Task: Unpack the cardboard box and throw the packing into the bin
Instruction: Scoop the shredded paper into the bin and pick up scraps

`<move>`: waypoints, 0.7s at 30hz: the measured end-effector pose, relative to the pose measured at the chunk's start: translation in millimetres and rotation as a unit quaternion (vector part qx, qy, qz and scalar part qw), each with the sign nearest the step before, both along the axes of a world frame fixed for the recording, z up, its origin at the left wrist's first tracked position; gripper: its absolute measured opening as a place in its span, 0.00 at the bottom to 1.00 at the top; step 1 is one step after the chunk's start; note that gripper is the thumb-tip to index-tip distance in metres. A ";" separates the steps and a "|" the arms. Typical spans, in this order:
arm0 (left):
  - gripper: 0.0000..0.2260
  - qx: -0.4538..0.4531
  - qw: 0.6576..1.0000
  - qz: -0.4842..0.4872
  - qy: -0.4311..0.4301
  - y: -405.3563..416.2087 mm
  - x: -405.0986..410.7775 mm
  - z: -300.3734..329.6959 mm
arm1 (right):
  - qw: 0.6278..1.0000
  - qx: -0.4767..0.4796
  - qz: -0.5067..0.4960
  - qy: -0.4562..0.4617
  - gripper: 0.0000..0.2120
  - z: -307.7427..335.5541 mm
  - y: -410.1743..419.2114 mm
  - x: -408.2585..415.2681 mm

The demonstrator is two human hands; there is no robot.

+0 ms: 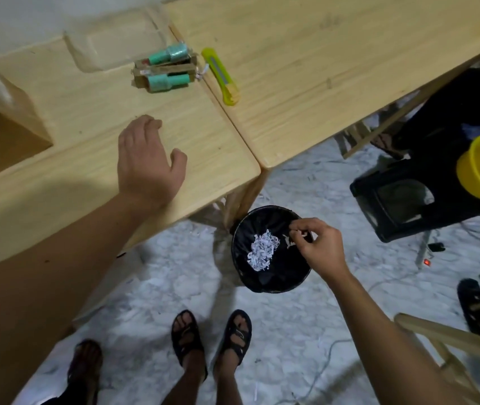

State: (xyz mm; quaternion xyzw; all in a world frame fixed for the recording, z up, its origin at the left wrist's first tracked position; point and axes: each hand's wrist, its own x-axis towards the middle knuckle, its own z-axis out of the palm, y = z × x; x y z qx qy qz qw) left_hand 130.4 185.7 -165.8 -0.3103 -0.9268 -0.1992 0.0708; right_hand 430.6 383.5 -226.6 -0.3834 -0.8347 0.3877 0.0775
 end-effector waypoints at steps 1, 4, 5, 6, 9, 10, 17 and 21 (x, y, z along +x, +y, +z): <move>0.25 -0.004 1.000 0.000 0.008 0.4 -0.8 -1.5 | 1.000 -0.011 -0.010 0.002 0.06 1.5 0.6 -2.0; 0.26 -0.010 1.000 -0.004 0.024 -0.1 -3.1 -6.9 | 0.997 -0.016 -0.048 0.050 0.03 19.8 1.7 -19.5; 0.27 -0.010 1.000 -0.005 0.027 -0.3 -3.1 -8.6 | 0.995 -0.005 -0.055 0.079 0.03 30.0 2.4 -30.1; 0.28 -0.010 1.000 -0.007 0.028 -0.4 -3.3 -9.5 | 0.993 0.006 -0.053 0.110 0.03 41.9 3.1 -43.9; 0.29 -0.003 1.000 -0.016 0.007 -0.8 -6.0 -8.8 | 0.982 0.025 -0.022 0.186 0.02 75.3 7.2 -99.4; 0.29 -0.002 1.000 -0.019 -0.007 -0.7 -6.3 -7.7 | 0.979 0.023 -0.010 0.204 0.03 82.9 9.4 -120.1; 0.33 -0.025 0.998 -0.018 -0.063 -0.4 -10.4 -5.8 | 0.972 0.037 0.076 0.221 0.08 96.3 29.4 -250.8; 0.33 -0.026 0.998 -0.010 -0.054 0.5 -8.9 -7.9 | 0.968 0.132 0.144 0.161 0.15 82.8 44.3 -301.6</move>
